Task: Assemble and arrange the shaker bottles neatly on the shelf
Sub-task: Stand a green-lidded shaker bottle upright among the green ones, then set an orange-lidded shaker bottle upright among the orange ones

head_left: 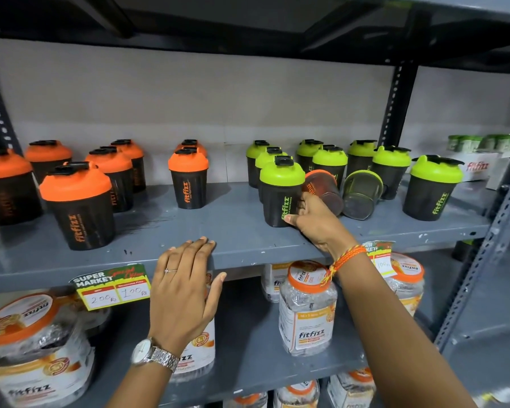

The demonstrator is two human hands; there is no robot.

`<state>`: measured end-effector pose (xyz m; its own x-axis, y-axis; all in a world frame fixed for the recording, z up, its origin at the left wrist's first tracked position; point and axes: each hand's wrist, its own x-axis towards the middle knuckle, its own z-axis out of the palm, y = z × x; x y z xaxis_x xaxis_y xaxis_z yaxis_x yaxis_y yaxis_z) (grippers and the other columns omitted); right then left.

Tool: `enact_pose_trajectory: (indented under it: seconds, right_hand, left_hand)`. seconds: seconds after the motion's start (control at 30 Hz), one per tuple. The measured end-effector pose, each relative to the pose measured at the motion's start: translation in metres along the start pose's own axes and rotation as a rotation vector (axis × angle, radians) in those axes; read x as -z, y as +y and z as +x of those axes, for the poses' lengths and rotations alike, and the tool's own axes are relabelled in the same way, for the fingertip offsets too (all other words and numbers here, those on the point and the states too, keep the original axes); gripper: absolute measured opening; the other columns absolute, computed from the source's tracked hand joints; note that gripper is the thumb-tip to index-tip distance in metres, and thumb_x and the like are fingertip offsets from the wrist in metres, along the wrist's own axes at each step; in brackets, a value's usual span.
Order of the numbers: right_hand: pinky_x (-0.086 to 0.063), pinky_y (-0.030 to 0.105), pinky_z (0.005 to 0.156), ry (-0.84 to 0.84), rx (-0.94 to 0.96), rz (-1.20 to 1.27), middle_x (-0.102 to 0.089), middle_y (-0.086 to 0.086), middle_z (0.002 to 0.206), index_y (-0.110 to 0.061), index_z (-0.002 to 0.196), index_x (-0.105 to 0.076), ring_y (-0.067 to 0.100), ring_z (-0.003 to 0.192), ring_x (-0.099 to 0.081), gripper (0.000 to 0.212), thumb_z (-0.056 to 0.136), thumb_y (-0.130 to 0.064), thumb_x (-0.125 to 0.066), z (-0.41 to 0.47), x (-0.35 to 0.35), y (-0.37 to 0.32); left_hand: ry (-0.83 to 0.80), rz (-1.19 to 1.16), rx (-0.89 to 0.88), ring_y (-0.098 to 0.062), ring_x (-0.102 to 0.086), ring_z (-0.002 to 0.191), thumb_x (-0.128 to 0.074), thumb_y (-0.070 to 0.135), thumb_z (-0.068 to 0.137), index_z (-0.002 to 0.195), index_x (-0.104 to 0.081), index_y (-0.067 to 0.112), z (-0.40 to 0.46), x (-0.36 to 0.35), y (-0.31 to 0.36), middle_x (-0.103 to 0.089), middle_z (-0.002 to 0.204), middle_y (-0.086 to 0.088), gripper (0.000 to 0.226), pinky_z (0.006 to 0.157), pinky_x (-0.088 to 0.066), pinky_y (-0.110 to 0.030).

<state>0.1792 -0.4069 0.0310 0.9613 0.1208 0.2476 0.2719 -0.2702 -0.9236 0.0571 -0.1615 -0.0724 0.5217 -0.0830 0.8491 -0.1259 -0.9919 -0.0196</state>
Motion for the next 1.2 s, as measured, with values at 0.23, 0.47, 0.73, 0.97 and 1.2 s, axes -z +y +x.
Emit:
enact_pose_trajectory:
  seconds: [0.23,0.47,0.73,0.97,1.2]
  right_hand:
    - [-0.047,0.051,0.106,-0.021,0.002,-0.092,-0.065,0.006,0.130,-0.011,0.132,-0.050,0.026,0.121,-0.061,0.059,0.080,0.000,-0.074,-0.007,0.002,-0.003]
    - [-0.055,0.042,0.086,0.589,0.110,-0.392,-0.075,0.004,0.089,-0.013,0.118,-0.064,0.029,0.095,-0.070,0.051,0.080,-0.046,-0.075,-0.051,0.043,-0.020]
    - [-0.050,0.047,0.071,0.683,0.095,-0.750,-0.065,0.030,0.106,0.000,0.108,-0.054,0.052,0.099,-0.062,0.063,0.089,-0.060,-0.055,-0.041,0.041,-0.022]
    - [-0.052,0.049,0.078,0.587,0.058,-0.700,-0.064,0.028,0.115,0.000,0.122,-0.050,0.051,0.107,-0.061,0.071,0.085,-0.060,-0.060,-0.030,0.036,-0.024]
    - [-0.049,0.047,0.082,0.600,0.048,-0.583,-0.064,0.032,0.110,0.004,0.106,-0.061,0.052,0.105,-0.059,0.065,0.081,-0.056,-0.064,-0.026,0.045,-0.023]
  left_hand:
    - [0.014,-0.004,-0.010,-0.025,-0.053,0.127,-0.047,0.047,0.098,0.138,-0.057,0.017,0.000,-0.004,-0.003,-0.064,0.137,-0.004,0.051,0.117,-0.028,-0.040]
    - [0.011,-0.002,0.000,-0.025,-0.053,0.127,-0.049,0.046,0.097,0.139,-0.056,0.017,0.000,-0.006,-0.002,-0.064,0.138,-0.004,0.051,0.118,-0.028,-0.041]
    - [0.010,-0.031,0.029,-0.027,-0.056,0.126,-0.047,0.044,0.098,0.137,-0.058,0.017,0.000,-0.003,0.001,-0.065,0.137,-0.005,0.049,0.117,-0.028,-0.041]
    - [-0.015,-0.027,0.062,-0.028,-0.056,0.126,-0.041,0.046,0.100,0.136,-0.059,0.017,0.001,0.000,0.004,-0.066,0.137,-0.005,0.050,0.115,-0.032,-0.044]
    - [-0.022,-0.022,0.088,-0.027,-0.054,0.127,-0.045,0.042,0.098,0.136,-0.059,0.017,0.001,0.004,0.009,-0.065,0.138,-0.005,0.047,0.117,-0.029,-0.043]
